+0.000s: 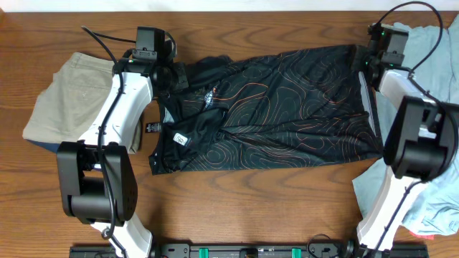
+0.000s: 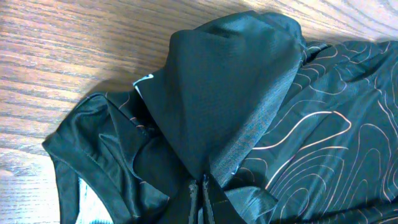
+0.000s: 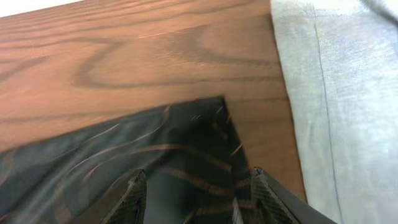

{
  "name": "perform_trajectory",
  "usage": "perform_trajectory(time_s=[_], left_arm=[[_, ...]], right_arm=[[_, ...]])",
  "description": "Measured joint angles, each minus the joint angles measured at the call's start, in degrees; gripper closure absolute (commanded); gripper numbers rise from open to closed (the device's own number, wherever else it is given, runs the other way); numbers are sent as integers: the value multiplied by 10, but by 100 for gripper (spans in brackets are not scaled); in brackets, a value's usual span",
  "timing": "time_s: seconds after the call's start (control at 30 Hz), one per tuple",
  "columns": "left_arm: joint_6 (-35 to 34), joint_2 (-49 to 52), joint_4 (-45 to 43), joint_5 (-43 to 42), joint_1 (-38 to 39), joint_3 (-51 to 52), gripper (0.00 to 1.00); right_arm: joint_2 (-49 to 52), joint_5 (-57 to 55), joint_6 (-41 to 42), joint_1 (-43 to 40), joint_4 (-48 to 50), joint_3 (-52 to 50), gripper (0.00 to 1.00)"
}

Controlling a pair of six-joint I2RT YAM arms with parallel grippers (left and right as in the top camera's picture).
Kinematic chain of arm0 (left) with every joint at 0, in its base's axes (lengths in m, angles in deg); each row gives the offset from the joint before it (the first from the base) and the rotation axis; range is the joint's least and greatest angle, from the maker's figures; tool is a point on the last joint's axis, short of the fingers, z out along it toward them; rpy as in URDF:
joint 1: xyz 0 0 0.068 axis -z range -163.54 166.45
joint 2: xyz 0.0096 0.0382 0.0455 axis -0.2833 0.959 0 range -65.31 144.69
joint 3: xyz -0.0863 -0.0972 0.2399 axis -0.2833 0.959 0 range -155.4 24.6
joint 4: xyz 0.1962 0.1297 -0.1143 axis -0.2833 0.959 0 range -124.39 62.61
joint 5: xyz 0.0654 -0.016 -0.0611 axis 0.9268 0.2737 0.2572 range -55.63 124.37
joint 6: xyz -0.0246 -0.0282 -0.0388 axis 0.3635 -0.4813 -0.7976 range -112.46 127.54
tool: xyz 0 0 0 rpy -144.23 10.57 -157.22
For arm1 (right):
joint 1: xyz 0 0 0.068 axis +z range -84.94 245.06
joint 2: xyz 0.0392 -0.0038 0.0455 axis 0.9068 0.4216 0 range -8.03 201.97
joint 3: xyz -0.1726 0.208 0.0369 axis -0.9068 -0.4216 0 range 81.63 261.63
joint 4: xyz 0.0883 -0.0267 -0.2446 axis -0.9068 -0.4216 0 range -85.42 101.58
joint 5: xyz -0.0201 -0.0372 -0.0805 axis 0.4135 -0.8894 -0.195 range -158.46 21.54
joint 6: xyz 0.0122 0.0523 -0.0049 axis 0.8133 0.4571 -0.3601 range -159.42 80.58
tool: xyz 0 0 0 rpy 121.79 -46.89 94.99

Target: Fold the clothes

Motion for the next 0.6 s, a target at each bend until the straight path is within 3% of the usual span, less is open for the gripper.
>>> perform_trajectory(time_s=[0.37, 0.4, 0.47, 0.5, 0.6], left_arm=[[0, 0, 0, 0, 0, 0, 94], [0, 0, 1, 0, 0, 0, 94], [0, 0, 2, 0, 0, 0, 94], [0, 0, 3, 0, 0, 0, 94], [0, 0, 3, 0, 0, 0, 94]], right_arm=[[86, -21, 30, 7, 74, 50, 51], [89, -21, 30, 10, 82, 51, 60], [93, -24, 30, 14, 90, 51, 94], [94, -24, 33, 18, 90, 52, 99], [95, -31, 42, 23, 81, 55, 99]])
